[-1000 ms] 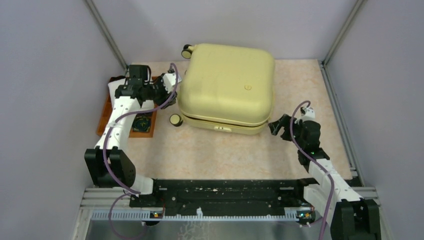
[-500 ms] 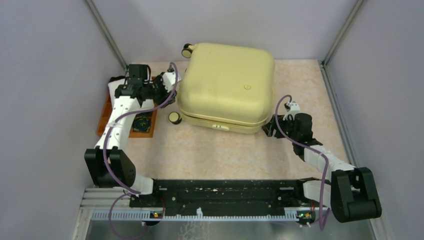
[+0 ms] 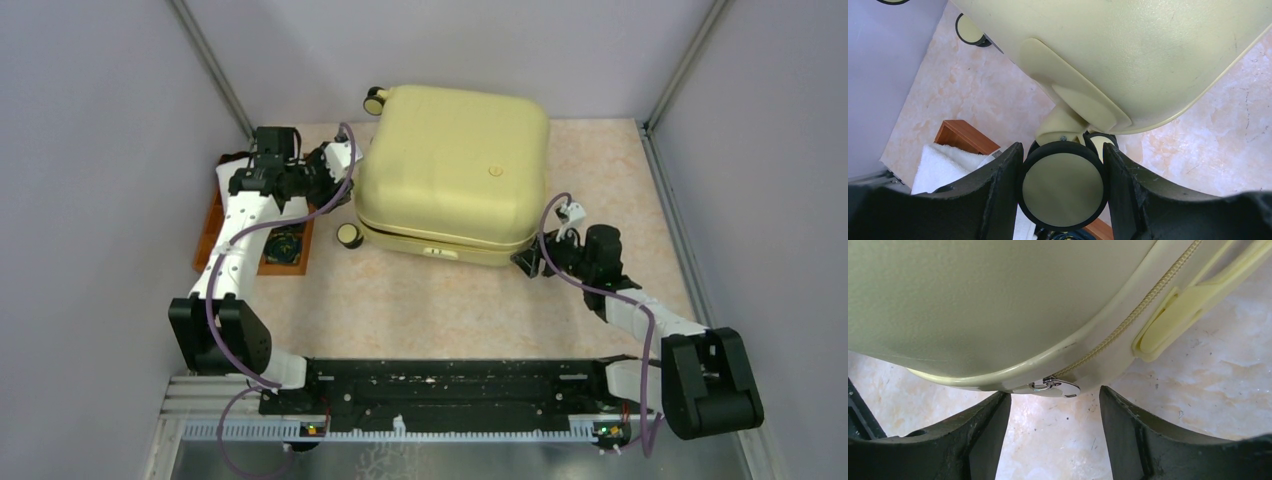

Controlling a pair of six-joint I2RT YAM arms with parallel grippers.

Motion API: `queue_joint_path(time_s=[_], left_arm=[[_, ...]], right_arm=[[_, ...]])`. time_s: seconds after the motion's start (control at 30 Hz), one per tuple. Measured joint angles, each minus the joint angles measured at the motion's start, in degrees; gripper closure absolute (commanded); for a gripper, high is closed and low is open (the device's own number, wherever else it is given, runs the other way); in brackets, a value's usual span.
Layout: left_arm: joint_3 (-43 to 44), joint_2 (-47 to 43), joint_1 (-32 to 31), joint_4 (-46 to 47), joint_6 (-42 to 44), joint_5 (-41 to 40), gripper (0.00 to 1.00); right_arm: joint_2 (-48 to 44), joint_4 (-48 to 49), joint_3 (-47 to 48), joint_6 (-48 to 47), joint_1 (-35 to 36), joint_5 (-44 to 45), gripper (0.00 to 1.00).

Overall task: Pack the luggage
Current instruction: Zip the luggage at the center of the board.

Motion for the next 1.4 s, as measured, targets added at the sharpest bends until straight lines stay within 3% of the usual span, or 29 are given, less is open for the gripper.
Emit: queue_joint_path(time_s=[0.47, 0.57, 0.73, 0.87, 1.03, 1.23, 1.3, 1.4], left_arm=[[0.04, 0.13, -0.42, 0.44, 0.63, 0.07, 1.0], [0.04, 0.5, -0.44, 0.68, 0.63, 0.02, 1.0], [0.04, 0.87, -0.39, 1.31, 0.66, -0.59, 1.0], [0.04, 0.87, -0.39, 1.66, 0.68, -0.96, 1.0], [0.04, 0.87, -0.39, 1.64, 0.66, -1.07, 1.0], [0.04, 0.87, -0.39, 1.29, 0.63, -0.83, 1.0], [0.04, 0.87, -0.39, 1.05, 0.63, -0.7, 1.0], [0.04, 0.87, -0.39, 0.92, 0.61, -0.35, 1.0]], right_arm=[[-2.32, 2.73, 0.0, -1.25, -2.78, -4.66, 0.51], [-1.77, 4.07, 0.0, -0.59, -3.13, -5.73, 0.62], [0.66, 6.14, 0.0, 0.55, -3.52, -7.32, 0.88], [1.38, 6.58, -0.02, 2.36, -3.78, -8.22, 0.99], [1.46, 8.28, -0.04, 4.09, -3.65, -9.29, 1.0], [0.98, 6.84, -0.02, 3.56, -3.58, -7.8, 0.9], [0.9, 5.29, 0.46, 2.6, -3.58, -7.06, 0.99], [0.92, 2.19, 1.99, 0.98, -3.85, -6.21, 1.0]])
